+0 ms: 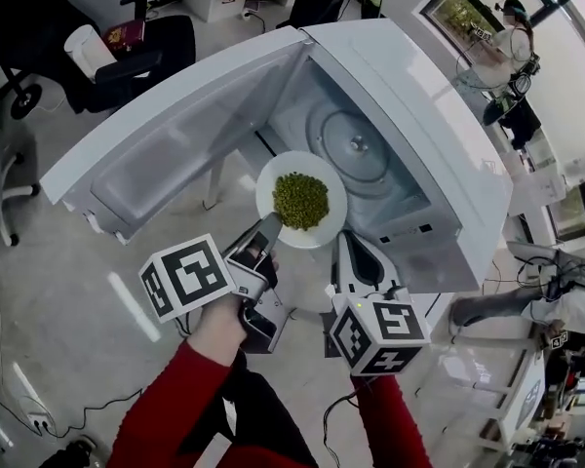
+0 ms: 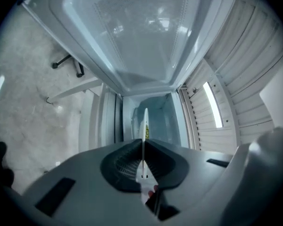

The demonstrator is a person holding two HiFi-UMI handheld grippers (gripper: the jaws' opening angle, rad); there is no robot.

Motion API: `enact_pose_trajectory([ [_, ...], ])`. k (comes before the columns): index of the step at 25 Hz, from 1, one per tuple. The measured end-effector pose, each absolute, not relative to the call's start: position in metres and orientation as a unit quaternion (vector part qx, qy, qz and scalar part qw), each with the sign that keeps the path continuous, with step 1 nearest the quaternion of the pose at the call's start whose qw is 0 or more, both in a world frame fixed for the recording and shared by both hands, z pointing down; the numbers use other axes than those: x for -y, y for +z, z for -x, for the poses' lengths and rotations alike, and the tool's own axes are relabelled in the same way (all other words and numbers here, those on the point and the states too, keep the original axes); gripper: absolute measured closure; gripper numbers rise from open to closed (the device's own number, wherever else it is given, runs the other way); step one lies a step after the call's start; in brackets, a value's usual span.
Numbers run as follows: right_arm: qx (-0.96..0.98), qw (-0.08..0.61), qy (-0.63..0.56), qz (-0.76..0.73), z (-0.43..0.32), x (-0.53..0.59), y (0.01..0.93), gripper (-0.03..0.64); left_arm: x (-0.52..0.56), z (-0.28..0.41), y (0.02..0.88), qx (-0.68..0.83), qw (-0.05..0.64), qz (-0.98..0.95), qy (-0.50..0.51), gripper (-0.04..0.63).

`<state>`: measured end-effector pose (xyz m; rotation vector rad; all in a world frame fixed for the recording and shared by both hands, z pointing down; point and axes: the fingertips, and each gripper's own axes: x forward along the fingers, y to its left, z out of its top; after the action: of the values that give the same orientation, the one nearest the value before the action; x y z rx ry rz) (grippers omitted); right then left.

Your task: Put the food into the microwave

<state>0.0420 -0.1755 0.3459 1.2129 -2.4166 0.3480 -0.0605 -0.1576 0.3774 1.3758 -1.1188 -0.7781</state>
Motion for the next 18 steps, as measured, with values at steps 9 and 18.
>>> enact_pose_trajectory([
  [9, 0.849, 0.23, 0.116, -0.461, -0.044, 0.212, 0.354, 0.603, 0.233, 0.055, 0.386, 0.456, 0.56, -0.616, -0.315, 0.572],
  [18, 0.852, 0.239, 0.109, -0.452, -0.035, 0.233, 0.356, 0.603, 0.285, 0.047, 0.387, 0.458, 0.558, -0.618, -0.312, 0.572],
])
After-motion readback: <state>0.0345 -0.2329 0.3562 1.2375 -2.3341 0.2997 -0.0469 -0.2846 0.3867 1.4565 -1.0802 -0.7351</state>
